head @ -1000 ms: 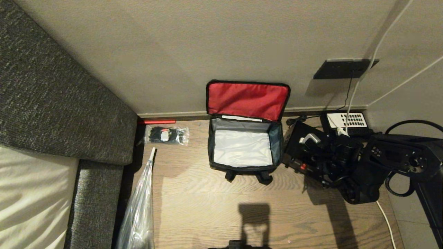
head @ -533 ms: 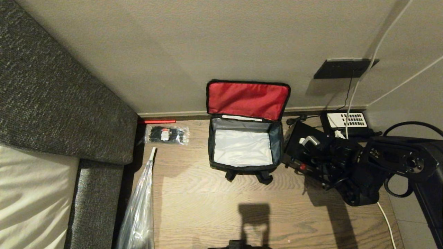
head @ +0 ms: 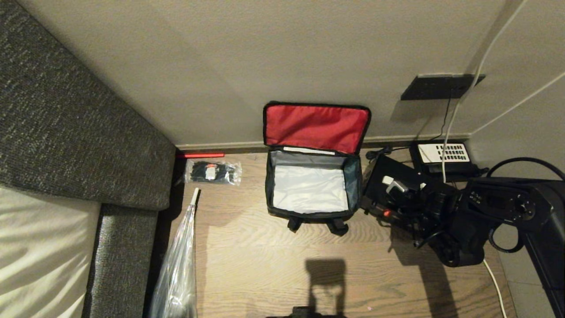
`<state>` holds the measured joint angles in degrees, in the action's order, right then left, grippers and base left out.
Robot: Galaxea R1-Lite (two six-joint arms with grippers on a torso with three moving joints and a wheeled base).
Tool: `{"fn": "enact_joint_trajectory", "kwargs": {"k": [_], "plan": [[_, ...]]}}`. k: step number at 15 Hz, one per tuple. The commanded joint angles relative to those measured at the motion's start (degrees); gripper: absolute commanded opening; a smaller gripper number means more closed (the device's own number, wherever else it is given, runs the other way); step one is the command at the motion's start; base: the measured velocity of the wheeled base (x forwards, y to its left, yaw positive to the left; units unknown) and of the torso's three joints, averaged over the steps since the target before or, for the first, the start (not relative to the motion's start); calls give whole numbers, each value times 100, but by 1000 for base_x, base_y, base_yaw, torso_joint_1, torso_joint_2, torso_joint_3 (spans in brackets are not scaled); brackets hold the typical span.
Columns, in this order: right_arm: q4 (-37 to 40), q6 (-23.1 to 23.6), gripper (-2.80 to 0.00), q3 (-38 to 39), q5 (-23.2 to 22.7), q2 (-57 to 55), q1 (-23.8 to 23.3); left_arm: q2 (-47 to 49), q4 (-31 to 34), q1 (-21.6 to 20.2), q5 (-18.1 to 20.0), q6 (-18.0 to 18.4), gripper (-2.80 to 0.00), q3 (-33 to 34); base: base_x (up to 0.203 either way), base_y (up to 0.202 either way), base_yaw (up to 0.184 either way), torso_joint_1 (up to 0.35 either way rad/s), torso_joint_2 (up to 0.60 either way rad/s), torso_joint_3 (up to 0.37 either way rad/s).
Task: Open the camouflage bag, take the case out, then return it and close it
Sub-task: Grip the handle again
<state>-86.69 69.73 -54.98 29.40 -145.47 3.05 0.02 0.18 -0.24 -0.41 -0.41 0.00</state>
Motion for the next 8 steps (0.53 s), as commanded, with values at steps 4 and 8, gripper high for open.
{"fn": "enact_joint_trajectory", "kwargs": {"k": [4, 8], "plan": [[-98, 23, -280, 79, 0, 397, 76, -11, 0, -3, -2, -2, -280, 18, 0, 0, 0, 0, 0, 0], [-92, 57, -280, 518, 1, 1050, 103, -11, 0, -8, -2, -2, -280, 18, 0, 0, 0, 0, 0, 0]]}}
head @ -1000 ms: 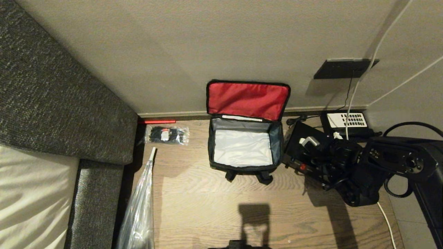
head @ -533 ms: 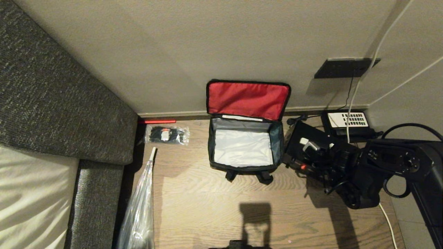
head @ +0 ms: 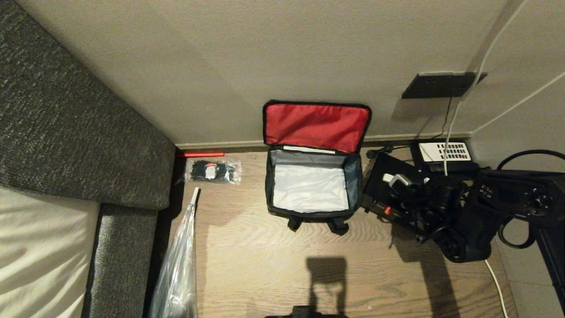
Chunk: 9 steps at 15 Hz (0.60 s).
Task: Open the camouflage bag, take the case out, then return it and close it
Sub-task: Grip the handle again, then place the black box back
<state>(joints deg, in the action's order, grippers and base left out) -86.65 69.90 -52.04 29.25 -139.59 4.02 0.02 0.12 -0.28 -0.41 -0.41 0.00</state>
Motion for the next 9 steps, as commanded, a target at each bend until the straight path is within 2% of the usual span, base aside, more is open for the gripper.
{"fn": "enact_joint_trajectory", "kwargs": {"k": [1, 9], "plan": [[-27, 33, -280, 399, 17, 696, 4, -11, 6, 1, -2, -2, -280, 18, 0, 0, 0, 0, 0, 0], [1074, 46, -280, 1348, 9, 2751, -10, -11, 6, -5, -2, -2, -280, 18, 0, 0, 0, 0, 0, 0]]}}
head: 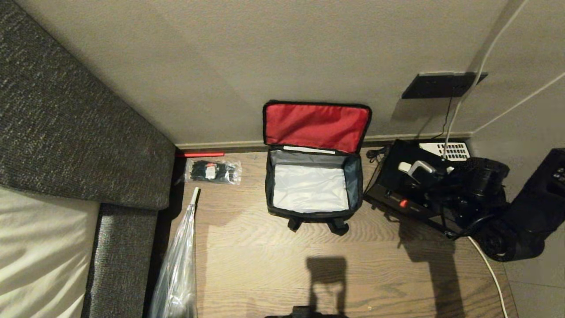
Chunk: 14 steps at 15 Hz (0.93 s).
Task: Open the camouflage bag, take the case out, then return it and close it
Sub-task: Place the black box back
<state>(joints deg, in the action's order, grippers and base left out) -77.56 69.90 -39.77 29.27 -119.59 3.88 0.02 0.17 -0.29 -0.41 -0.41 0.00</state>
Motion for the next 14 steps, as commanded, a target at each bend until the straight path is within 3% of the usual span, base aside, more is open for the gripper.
{"fn": "enact_joint_trajectory", "kwargs": {"k": [1, 5, 9, 14], "plan": [[492, 49, -280, 138, 0, 1036, 4, -11, 0, -6, -3, -2, -280, 18, 0, 0, 0, 0, 0, 0], [1025, 206, -280, 129, -66, 1695, 17, -11, 0, 3, -3, -2, -280, 18, 0, 0, 0, 0, 0, 0], [1284, 259, -280, 191, -477, 2153, 253, -11, 0, -2, -3, -2, -280, 18, 0, 0, 0, 0, 0, 0], [1419, 207, -280, 283, -492, 2507, 1227, -11, 0, 2, -3, -10, -280, 18, 0, 0, 0, 0, 0, 0]]}}
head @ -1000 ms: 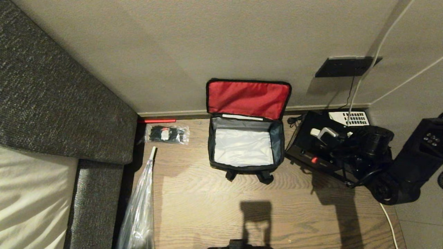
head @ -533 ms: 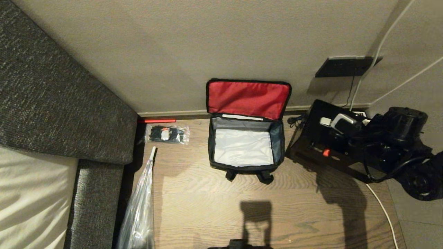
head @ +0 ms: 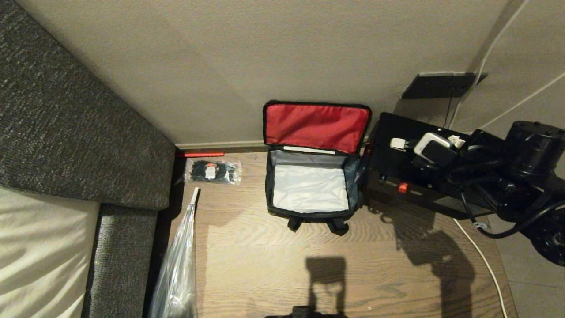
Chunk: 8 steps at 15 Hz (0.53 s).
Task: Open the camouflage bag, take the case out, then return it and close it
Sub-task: Place the black box back
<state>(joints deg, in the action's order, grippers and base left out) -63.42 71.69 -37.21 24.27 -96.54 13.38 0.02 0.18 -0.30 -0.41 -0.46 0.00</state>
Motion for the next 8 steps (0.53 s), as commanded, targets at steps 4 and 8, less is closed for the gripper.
{"fn": "enact_joint_trajectory", "kwargs": {"k": [4, 8], "plan": [[245, 38, -280, 34, 18, 329, 858, -11, -1, 0, -3, 1, -280, 18, 0, 0, 0, 0, 0, 0], [389, 52, -280, -19, 10, 255, 1380, -4, -1, -4, -3, -2, -280, 18, 0, 0, 0, 0, 0, 0]]}}
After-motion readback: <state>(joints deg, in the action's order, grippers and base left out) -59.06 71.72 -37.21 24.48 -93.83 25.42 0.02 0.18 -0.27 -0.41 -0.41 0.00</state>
